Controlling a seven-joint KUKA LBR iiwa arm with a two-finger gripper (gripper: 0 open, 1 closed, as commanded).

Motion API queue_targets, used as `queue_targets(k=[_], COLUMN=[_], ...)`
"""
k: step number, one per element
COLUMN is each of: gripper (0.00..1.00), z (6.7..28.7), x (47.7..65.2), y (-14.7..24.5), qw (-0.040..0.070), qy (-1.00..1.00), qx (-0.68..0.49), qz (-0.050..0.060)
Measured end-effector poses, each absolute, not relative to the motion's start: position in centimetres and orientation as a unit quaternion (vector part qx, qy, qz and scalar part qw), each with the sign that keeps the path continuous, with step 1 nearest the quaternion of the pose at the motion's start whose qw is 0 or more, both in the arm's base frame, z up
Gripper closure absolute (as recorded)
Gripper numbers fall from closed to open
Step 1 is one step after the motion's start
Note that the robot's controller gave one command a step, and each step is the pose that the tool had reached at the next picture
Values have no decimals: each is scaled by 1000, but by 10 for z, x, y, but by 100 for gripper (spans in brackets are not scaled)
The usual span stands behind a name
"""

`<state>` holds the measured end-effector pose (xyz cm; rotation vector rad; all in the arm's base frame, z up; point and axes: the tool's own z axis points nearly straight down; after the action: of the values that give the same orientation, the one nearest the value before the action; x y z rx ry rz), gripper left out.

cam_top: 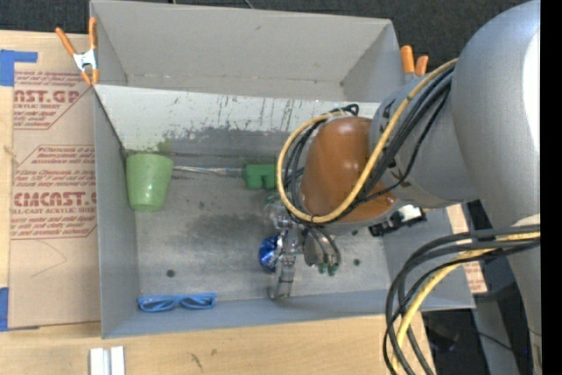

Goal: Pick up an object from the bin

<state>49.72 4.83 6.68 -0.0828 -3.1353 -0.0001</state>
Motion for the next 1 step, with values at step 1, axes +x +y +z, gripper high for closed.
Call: queue_targets(k=[1], gripper=[100], z=[69], x=[498], y=[49], qw=[0], qy=[-1000], qx=[-26], qz=[-1])
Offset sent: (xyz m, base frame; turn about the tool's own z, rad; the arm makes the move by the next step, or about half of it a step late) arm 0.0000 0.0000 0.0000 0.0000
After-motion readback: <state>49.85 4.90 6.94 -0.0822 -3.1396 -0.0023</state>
